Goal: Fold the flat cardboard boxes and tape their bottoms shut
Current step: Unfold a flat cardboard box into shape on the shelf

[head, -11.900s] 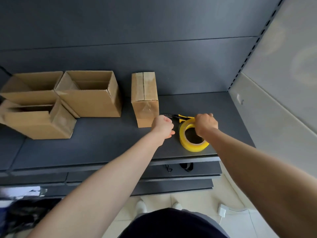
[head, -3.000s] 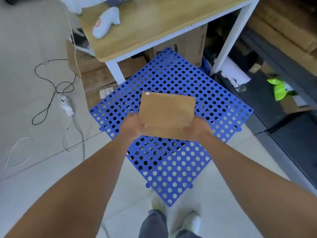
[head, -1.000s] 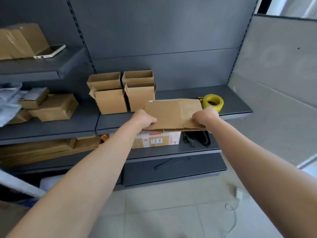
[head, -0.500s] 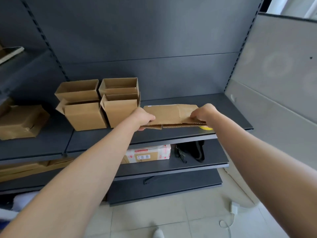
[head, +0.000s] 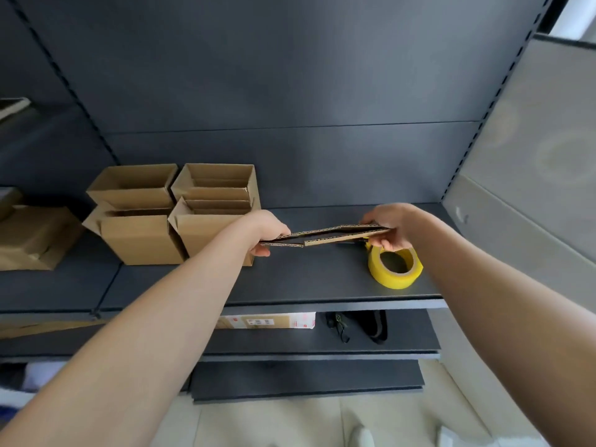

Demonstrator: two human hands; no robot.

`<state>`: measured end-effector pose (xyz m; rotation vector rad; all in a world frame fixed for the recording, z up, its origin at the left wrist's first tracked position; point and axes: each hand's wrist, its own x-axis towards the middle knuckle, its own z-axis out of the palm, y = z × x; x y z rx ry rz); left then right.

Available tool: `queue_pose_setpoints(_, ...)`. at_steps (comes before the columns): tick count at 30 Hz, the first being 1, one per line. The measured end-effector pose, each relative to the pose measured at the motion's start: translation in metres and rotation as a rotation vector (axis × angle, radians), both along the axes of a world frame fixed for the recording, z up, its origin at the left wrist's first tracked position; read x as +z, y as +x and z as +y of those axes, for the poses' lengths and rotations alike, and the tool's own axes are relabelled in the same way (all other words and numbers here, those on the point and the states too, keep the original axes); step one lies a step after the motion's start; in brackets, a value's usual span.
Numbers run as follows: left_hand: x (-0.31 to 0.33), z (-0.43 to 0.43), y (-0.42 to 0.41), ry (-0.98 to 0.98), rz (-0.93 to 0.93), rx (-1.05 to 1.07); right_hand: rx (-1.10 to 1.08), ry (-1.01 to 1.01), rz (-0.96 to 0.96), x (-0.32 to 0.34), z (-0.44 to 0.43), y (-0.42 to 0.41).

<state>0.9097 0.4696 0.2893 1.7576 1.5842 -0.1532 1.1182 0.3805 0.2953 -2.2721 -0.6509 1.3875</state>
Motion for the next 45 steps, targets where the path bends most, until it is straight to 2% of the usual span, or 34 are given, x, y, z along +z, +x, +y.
queue_pose_setpoints(6,0.004,0.000,0.024,-0.037,0.000,0.111,0.121,-0.096,0.058,-0.003,0.031,0.038)
queue_pose_setpoints(15,0.010,-0.003,0.038,-0.103,-0.044,0.167,0.169,-0.151,-0.036,-0.016,0.056,0.061)
queue_pose_setpoints(20,0.005,0.004,0.041,-0.118,0.000,0.120,0.153,-0.128,-0.066,-0.020,0.062,0.057)
queue_pose_setpoints(27,-0.002,0.023,0.043,-0.091,0.010,0.124,0.015,0.063,0.004,-0.023,0.068,0.048)
queue_pose_setpoints(35,-0.009,0.039,0.041,-0.064,0.021,0.101,0.077,0.024,0.068,-0.020,0.078,0.042)
queue_pose_setpoints(45,-0.024,0.054,0.044,0.045,-0.059,0.176,0.228,-0.065,-0.138,-0.017,0.085,0.050)
